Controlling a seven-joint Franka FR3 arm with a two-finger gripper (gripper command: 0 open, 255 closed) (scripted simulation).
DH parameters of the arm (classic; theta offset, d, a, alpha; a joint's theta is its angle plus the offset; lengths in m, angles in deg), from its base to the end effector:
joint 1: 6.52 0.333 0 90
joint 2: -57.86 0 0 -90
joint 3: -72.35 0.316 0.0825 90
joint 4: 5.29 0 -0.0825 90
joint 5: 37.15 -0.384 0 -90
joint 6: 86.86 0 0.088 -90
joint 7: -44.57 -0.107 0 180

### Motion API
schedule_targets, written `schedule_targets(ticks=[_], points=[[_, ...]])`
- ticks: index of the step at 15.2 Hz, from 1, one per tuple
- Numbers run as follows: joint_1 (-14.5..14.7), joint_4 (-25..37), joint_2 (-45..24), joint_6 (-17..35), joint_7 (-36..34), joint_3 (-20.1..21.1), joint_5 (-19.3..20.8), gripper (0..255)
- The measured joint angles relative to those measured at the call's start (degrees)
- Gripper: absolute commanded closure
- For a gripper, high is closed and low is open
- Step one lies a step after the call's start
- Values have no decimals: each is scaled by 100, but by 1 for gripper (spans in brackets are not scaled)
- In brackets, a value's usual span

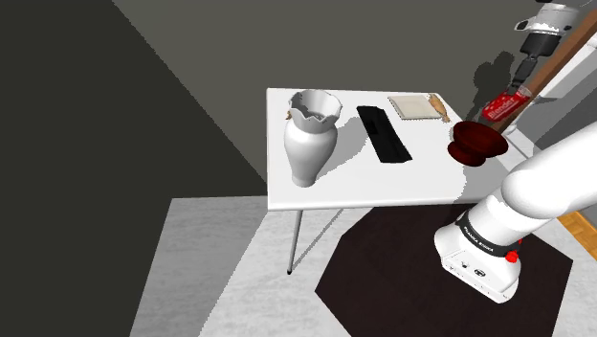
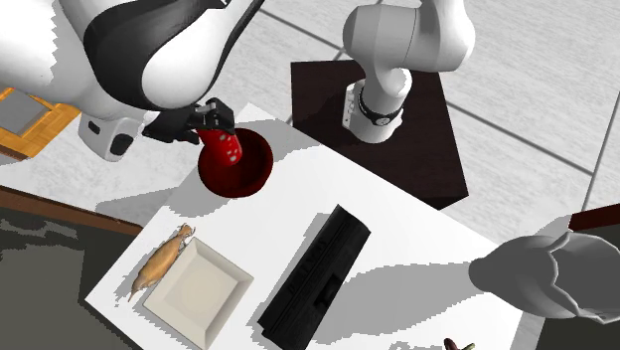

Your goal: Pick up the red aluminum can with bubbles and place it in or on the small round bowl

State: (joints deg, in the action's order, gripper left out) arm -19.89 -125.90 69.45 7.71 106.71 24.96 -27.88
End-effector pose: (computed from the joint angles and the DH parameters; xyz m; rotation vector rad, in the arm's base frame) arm 0.2066 -0.4293 0.4536 -2.8614 -0.1380 0.2308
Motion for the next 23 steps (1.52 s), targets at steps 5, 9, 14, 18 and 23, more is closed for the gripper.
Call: schedule_targets(ticks=[5, 9, 14, 18, 23], points=[[10, -261, -156, 381, 57, -74, -70, 255], [17, -463, -318, 704, 131, -142, -148, 255], [18, -669, -507, 1050, 235, -217, -244, 255], [19, -681, -521, 1074, 240, -220, -253, 255], [19, -681, -521, 1076, 240, -220, -253, 0]])
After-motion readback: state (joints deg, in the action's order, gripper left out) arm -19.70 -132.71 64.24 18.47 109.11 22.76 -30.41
